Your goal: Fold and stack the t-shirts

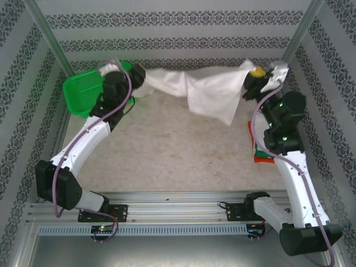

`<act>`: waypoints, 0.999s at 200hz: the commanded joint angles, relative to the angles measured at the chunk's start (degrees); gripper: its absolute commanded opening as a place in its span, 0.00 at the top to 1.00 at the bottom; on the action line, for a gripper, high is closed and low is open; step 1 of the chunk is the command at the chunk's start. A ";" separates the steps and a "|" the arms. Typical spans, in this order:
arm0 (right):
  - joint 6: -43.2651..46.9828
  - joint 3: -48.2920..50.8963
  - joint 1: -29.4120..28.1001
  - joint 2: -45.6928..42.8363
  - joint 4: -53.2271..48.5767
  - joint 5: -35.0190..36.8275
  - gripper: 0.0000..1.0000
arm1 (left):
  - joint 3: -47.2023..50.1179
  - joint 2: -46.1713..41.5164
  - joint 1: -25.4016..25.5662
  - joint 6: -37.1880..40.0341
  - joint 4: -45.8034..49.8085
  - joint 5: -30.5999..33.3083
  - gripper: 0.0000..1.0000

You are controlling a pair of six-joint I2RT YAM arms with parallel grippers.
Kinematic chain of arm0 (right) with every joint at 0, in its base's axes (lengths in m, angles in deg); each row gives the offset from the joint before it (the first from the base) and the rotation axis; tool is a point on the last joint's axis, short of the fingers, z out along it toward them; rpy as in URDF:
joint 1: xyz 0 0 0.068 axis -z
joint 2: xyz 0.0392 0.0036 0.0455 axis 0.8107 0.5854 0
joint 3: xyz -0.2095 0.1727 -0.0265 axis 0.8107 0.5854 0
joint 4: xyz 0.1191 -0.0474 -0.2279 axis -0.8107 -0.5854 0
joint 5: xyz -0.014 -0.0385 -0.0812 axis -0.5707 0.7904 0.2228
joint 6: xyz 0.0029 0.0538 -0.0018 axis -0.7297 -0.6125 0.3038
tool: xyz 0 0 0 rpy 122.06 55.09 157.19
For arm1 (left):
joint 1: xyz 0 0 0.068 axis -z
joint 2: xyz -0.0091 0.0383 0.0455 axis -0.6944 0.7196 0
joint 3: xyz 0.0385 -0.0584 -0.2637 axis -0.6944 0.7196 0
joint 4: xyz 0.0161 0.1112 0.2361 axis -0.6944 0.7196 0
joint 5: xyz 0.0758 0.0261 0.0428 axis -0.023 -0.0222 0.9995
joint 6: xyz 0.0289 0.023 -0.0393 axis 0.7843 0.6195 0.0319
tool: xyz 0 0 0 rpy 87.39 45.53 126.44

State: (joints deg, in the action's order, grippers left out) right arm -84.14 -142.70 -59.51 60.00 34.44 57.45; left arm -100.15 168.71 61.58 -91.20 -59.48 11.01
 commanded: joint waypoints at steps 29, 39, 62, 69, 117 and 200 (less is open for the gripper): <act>-9.97 22.32 0.51 -7.18 -6.40 5.79 0.02 | 20.42 -3.54 -0.02 -5.30 2.62 3.07 0.00; -10.70 23.88 0.58 -7.52 -8.95 7.78 0.02 | 20.91 -3.12 0.04 -3.72 4.45 4.79 0.00; -11.52 26.00 0.50 -6.56 -10.07 8.74 0.02 | 18.71 -0.81 0.05 1.05 6.09 8.25 0.00; -11.64 25.90 0.43 -5.51 -9.89 8.24 0.02 | 16.35 0.87 0.03 3.56 7.36 9.28 0.00; -8.63 22.92 -5.37 2.30 -7.22 6.45 0.02 | -8.24 19.07 -1.62 17.12 16.70 12.11 0.00; -7.69 22.29 -11.51 10.38 -3.56 8.28 0.02 | -62.69 55.97 -6.89 26.57 45.22 9.45 0.19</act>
State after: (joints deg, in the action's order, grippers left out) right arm -92.49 -118.68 -70.46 69.32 28.19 64.23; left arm -152.06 218.63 55.77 -69.56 -28.05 20.94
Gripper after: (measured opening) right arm 0.981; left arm 0.851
